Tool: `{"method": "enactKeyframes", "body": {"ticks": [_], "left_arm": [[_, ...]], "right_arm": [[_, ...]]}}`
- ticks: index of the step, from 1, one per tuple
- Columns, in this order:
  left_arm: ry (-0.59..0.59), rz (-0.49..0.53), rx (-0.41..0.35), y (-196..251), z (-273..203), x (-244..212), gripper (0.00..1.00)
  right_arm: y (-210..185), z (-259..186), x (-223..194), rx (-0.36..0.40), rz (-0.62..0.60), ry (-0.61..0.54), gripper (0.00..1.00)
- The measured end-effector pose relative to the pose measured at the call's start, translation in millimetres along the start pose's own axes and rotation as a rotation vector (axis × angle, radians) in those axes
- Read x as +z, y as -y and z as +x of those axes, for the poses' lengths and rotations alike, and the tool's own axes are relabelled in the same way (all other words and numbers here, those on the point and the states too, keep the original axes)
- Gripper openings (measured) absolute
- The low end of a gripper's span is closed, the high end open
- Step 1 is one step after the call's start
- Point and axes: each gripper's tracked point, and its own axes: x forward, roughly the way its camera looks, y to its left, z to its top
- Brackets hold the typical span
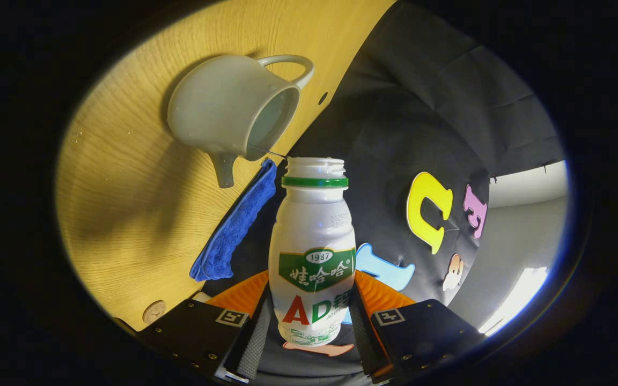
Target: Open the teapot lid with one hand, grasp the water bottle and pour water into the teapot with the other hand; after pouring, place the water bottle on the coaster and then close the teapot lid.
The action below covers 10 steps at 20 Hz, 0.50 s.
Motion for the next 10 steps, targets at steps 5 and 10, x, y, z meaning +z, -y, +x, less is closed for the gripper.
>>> {"method": "enactKeyframes", "body": {"ticks": [5,10], "left_arm": [[-0.001,0.005,-0.002,0.4,0.2,0.3,0.19],[-0.003,0.009,-0.006,0.8,0.1,-0.1,0.19]], "right_arm": [[8.7,0.5,4.8,-0.029,-0.04,0.017,0.7],[15.2,-3.4,3.8,-0.048,-0.055,0.019,0.7]]}}
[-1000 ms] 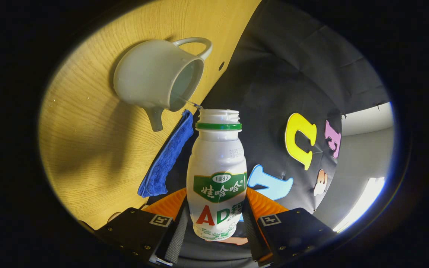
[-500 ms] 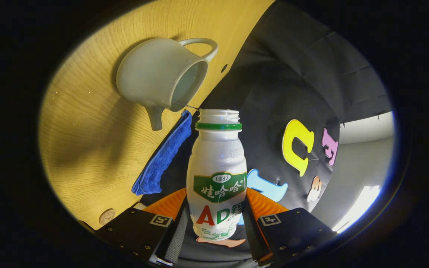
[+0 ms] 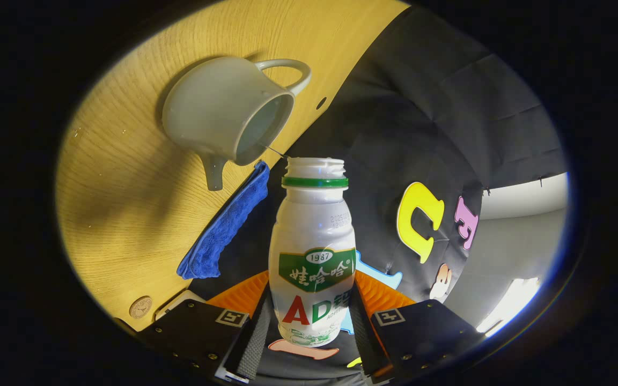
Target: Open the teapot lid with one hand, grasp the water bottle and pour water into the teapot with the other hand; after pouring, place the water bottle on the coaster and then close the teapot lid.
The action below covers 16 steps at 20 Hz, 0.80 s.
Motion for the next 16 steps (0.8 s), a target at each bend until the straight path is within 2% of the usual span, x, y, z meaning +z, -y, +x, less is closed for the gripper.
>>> {"method": "enactKeyframes", "body": {"ticks": [3,4,5,7,8,9,11,12,15,16], "left_arm": [[-0.001,0.003,-0.001,0.2,-0.1,0.4,0.19],[-0.001,0.005,-0.001,0.2,-0.6,-0.6,0.14],[-0.002,0.007,0.0,-0.1,0.0,0.6,0.19],[-0.005,0.006,-0.001,0.6,0.2,-1.0,0.19],[-0.006,0.007,0.0,0.0,0.6,-1.3,0.14],[-0.005,0.007,0.0,0.1,0.5,-0.5,0.14],[-0.005,0.003,0.001,-0.3,0.0,-0.2,0.14],[-0.007,-0.001,0.004,-0.6,0.3,-1.6,0.19],[-0.001,-0.026,0.005,-0.1,0.7,-0.3,0.14],[0.001,-0.033,0.003,-0.9,0.4,-0.5,0.19]], "right_arm": [[-1.8,-1.4,-1.3,0.002,0.011,-0.004,0.7],[-6.2,-1.9,-0.5,0.009,0.021,-0.004,0.7],[-11.3,-3.2,2.2,0.02,0.026,-0.002,0.7],[-17.7,-3.6,4.9,0.027,0.017,0.0,0.7],[-20.0,-3.4,5.6,0.03,0.025,0.0,0.7],[-21.4,-3.0,5.9,0.032,0.047,-0.003,0.7],[-27.6,-1.9,6.8,0.056,0.104,-0.005,0.7],[-33.9,-1.6,6.5,0.082,0.144,-0.008,0.7],[-48.2,-3.3,9.8,0.119,0.31,-0.012,0.7],[-51.0,-3.4,10.6,0.124,0.351,-0.015,0.7]]}}
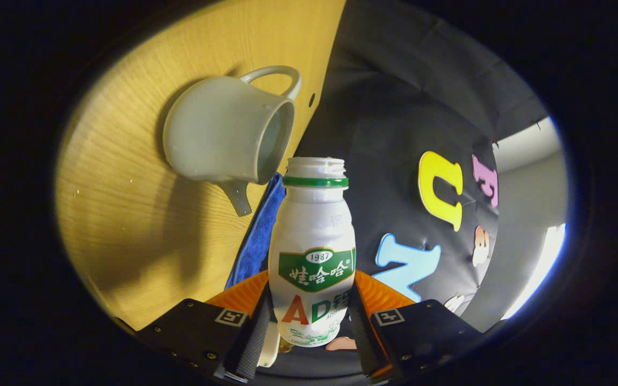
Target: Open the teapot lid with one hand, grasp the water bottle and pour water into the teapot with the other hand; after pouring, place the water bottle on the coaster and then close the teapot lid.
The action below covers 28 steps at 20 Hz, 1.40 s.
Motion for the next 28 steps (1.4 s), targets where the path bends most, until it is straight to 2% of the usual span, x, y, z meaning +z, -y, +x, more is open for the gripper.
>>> {"method": "enactKeyframes", "body": {"ticks": [3,4,5,6,14,15,16,18,21,22,24,26,28], "left_arm": [[-0.01,0.007,-0.001,0.7,1.7,-3.3,0.19],[-0.012,0.009,-0.003,1.0,1.5,-3.8,0.14],[-0.012,0.008,-0.003,0.4,1.9,-3.3,0.14],[-0.012,0.005,-0.003,0.4,2.5,-4.3,0.19],[-0.037,-0.051,0.034,-7.7,8.3,-15.6,0.18],[-0.04,-0.045,0.042,-9.5,9.9,-15.5,0.14],[-0.036,-0.036,0.05,-12.5,11.7,-14.4,0.19],[-0.027,-0.032,0.05,-13.6,18.7,-7.6,0.18],[0.014,-0.022,0.06,-19.9,31.5,9.9,0.14],[0.022,-0.029,0.062,-23.1,39.0,13.0,0.19],[0.033,-0.05,0.062,-28.6,54.9,20.1,0.19],[0.046,-0.049,0.052,-29.8,70.8,29.2,0.19],[0.047,-0.022,0.053,-32.9,89.2,34.5,0.19]], "right_arm": [[-9.4,-1.6,-1.0,0.024,0.107,-0.002,0.7],[-12.8,-2.2,-1.7,0.038,0.158,-0.003,0.7],[-15.0,-4.1,-1.7,0.05,0.221,-0.002,0.71],[-16.5,-5.3,-1.5,0.063,0.29,0.001,0.71],[-9.1,-36.2,5.8,0.178,0.906,0.052,0.71],[-5.1,-41.3,5.3,0.18,0.971,0.067,0.71],[-2.3,-46.7,0.5,0.184,1.032,0.067,0.71],[-5.0,-58.0,-7.4,0.214,1.165,0.065,0.71],[-15.3,-82.5,-15.9,0.323,1.41,0.077,0.71],[-18.5,-90.8,-19.4,0.364,1.501,0.072,0.71],[-27.0,-108.8,-30.2,0.435,1.644,0.057,0.71],[-31.7,-122.0,-47.1,0.448,1.713,0.04,0.7],[-36.5,-135.2,-70.8,0.405,1.73,0.015,0.7]]}}
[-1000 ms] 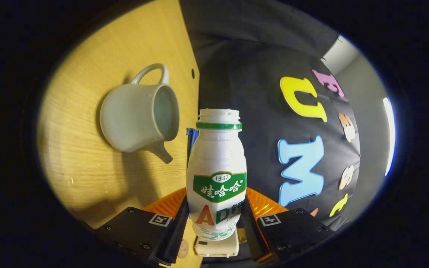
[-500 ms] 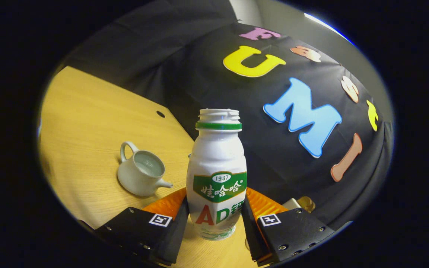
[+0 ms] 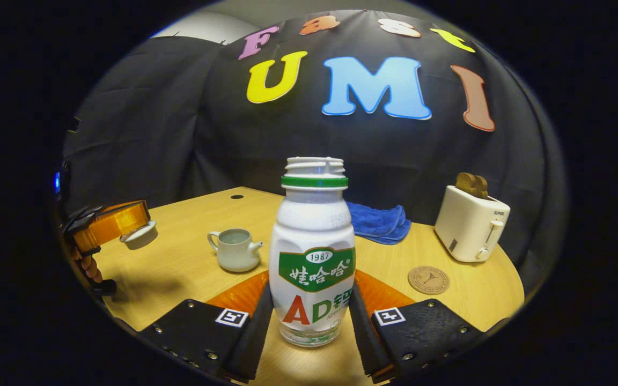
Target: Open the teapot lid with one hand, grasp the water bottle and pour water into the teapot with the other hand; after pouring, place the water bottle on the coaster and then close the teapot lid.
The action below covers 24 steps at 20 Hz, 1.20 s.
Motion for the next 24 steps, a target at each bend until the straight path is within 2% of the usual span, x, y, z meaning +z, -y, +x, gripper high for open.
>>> {"method": "enactKeyframes", "body": {"ticks": [1,2,3,5,6,9,13,15,16,18,19,20,24], "left_arm": [[-0.001,0.015,0.0,-0.6,11.7,0.9,0.14],[-0.006,0.024,0.0,-0.9,24.2,0.7,0.19],[-0.012,0.03,-0.003,-1.6,37.7,0.4,0.19],[-0.037,0.018,0.003,-6.0,64.2,-6.1,0.1],[-0.048,-0.001,0.001,-8.0,77.0,-9.9,0.19],[-0.07,-0.031,0.031,-23.7,105.3,-15.5,0.19],[-0.087,-0.038,0.043,-33.1,127.3,-24.2,0.19],[-0.11,-0.018,0.055,-36.0,136.1,-36.2,0.19],[-0.126,-0.009,0.072,-40.6,138.9,-43.4,0.14],[-0.161,-0.031,0.079,-43.9,142.9,-57.5,0.19],[-0.17,-0.037,0.078,-43.3,142.8,-62.5,0.14],[-0.175,-0.032,0.084,-45.3,143.9,-63.7,0.19],[-0.195,-0.033,0.078,-44.1,146.8,-71.0,0.19]], "right_arm": [[7.9,-8.2,-1.4,-0.023,-0.008,0.013,0.71],[12.4,-17.1,-2.2,-0.044,-0.02,0.024,0.7],[17.6,-23.4,-2.2,-0.065,-0.038,0.036,0.7],[22.8,-34.5,-3.7,-0.085,-0.07,0.044,0.7],[23.0,-38.1,-6.2,-0.085,-0.077,0.046,0.7],[24.8,-42.4,-13.8,-0.074,-0.077,0.039,0.7],[24.6,-41.4,-26.6,-0.03,-0.065,0.021,0.71],[29.7,-40.8,-28.3,-0.033,-0.048,0.018,0.7],[31.2,-40.4,-29.1,-0.037,-0.049,0.019,0.7],[32.3,-42.6,-28.2,-0.038,-0.063,0.024,0.7],[33.6,-42.5,-28.8,-0.046,-0.068,0.028,0.7],[36.9,-43.0,-27.5,-0.059,-0.068,0.036,0.7],[38.4,-40.8,-29.3,-0.059,-0.037,0.036,0.7]]}}
